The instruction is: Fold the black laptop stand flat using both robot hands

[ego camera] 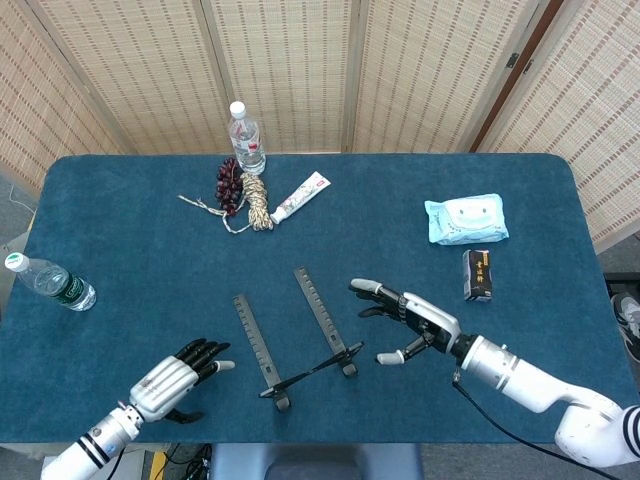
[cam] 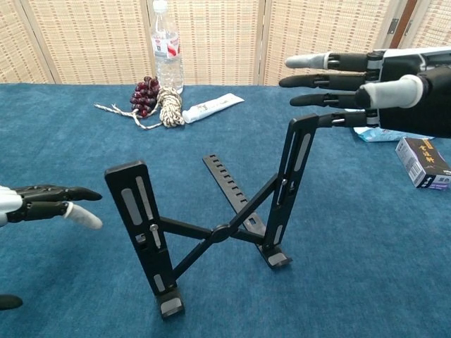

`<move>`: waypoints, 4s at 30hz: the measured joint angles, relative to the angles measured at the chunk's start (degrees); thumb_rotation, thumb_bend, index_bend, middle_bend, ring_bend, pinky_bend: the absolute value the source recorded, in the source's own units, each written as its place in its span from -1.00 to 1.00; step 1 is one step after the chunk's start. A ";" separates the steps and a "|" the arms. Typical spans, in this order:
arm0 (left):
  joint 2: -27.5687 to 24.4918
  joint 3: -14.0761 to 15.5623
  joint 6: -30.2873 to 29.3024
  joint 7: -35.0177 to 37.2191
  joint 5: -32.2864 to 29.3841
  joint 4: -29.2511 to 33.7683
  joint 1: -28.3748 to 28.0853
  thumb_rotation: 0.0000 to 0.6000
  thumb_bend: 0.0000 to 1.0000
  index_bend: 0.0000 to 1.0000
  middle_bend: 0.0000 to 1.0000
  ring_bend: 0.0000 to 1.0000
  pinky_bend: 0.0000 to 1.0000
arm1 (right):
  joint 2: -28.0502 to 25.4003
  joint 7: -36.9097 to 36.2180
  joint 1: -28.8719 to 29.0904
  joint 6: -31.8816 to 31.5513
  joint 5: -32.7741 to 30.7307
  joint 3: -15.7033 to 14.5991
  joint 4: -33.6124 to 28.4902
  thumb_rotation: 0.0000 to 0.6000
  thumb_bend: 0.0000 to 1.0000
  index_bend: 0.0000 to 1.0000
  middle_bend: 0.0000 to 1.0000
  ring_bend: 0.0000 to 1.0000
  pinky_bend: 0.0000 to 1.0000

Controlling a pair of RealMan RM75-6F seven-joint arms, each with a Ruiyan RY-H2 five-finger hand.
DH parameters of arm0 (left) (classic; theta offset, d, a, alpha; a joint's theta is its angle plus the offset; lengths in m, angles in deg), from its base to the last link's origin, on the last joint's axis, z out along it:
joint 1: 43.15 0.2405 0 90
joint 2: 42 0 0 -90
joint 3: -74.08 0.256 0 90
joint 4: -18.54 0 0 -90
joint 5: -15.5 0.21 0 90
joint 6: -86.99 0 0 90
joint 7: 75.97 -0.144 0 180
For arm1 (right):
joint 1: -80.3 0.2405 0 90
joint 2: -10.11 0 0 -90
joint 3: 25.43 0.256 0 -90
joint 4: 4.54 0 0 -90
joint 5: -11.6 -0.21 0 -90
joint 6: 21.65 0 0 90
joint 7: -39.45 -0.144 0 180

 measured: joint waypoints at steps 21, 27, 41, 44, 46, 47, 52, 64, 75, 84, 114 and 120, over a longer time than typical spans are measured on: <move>6.13 1.15 3.37 1.98 0.00 -1.07 -5.57 1.00 -0.65 -0.68 -0.96 -1.00 -1.00 | -0.13 -0.15 -2.25 0.56 0.44 -0.29 0.30 1.00 -1.00 -1.00 -0.90 -0.98 -0.66; 7.06 1.80 3.60 2.29 0.01 -1.15 -6.43 1.00 -0.65 -0.68 -0.96 -1.00 -1.00 | -0.44 -0.10 -2.82 0.30 0.62 -0.29 0.27 1.00 -1.00 -1.00 -0.90 -0.98 -0.66; 8.40 2.91 4.34 2.96 -0.72 -1.43 -8.19 1.00 -0.65 -0.68 -0.97 -1.00 -1.00 | -0.56 -0.44 -3.91 -0.11 1.00 -0.33 0.69 1.00 -1.00 -1.00 -0.90 -0.99 -0.66; 8.48 3.11 4.14 3.02 -0.87 -1.47 -8.27 1.00 -0.65 -0.68 -0.97 -1.00 -1.00 | -0.47 -0.43 -3.93 0.06 1.04 -0.32 0.80 1.00 -1.00 -1.00 -0.90 -0.99 -0.66; 8.47 3.10 3.97 2.86 -1.08 -1.58 -8.28 1.00 -0.65 -0.68 -0.97 -1.00 -1.00 | -0.39 -0.12 -3.89 0.33 1.00 -0.27 0.87 1.00 -1.00 -1.00 -0.90 -0.99 -0.66; 8.38 3.00 3.73 2.68 -1.35 -1.61 -8.23 1.00 -0.65 -0.68 -0.97 -1.00 -1.00 | -0.35 0.30 -3.83 0.51 0.99 -0.22 0.90 1.00 -1.00 -1.00 -0.90 -0.99 -0.66; 7.04 2.41 1.68 2.08 -2.75 -1.14 -7.46 1.00 -0.65 -0.68 -0.97 -1.00 -1.00 | -0.70 3.53 -3.28 1.74 0.77 0.23 0.60 1.00 -0.98 -1.00 -0.93 -1.00 -0.66; 0.84 1.45 -7.77 -1.32 -9.26 2.37 -0.55 1.00 -0.65 -0.69 -0.97 -1.00 -1.00 | -5.22 14.46 1.72 13.77 -3.60 2.55 -3.98 1.00 -0.97 -1.00 -1.00 -1.00 -0.68; -3.27 0.71 -14.10 -3.51 -12.95 4.91 5.36 1.00 -0.65 -0.69 -0.97 -1.00 -1.00 | -5.03 20.23 4.95 21.05 -8.43 5.55 -5.10 1.00 -0.97 -1.00 -1.00 -1.00 -0.70; -4.24 -0.02 -16.05 -3.12 -12.72 4.91 7.33 1.00 -0.65 -0.69 -0.97 -1.00 -1.00 | 0.11 24.80 6.33 24.77 -14.04 9.35 -3.37 1.00 -0.97 -1.00 -1.00 -1.00 -0.70; -1.08 -6.23 -3.09 -2.74 -15.00 -5.89 -1.44 1.00 -0.65 -0.69 -0.97 -1.00 -1.00 | 12.27 71.17 -0.70 2.77 -28.57 16.26 -1.42 1.00 -0.97 -1.00 -1.00 -1.00 -0.89; 3.62 -7.56 0.95 -0.73 -13.79 -12.67 -5.89 1.00 -0.65 -0.71 -0.97 -1.00 -1.00 | 10.04 78.66 -3.11 -0.52 -20.70 13.82 -1.88 1.00 -0.97 -1.00 -1.00 -1.00 -0.89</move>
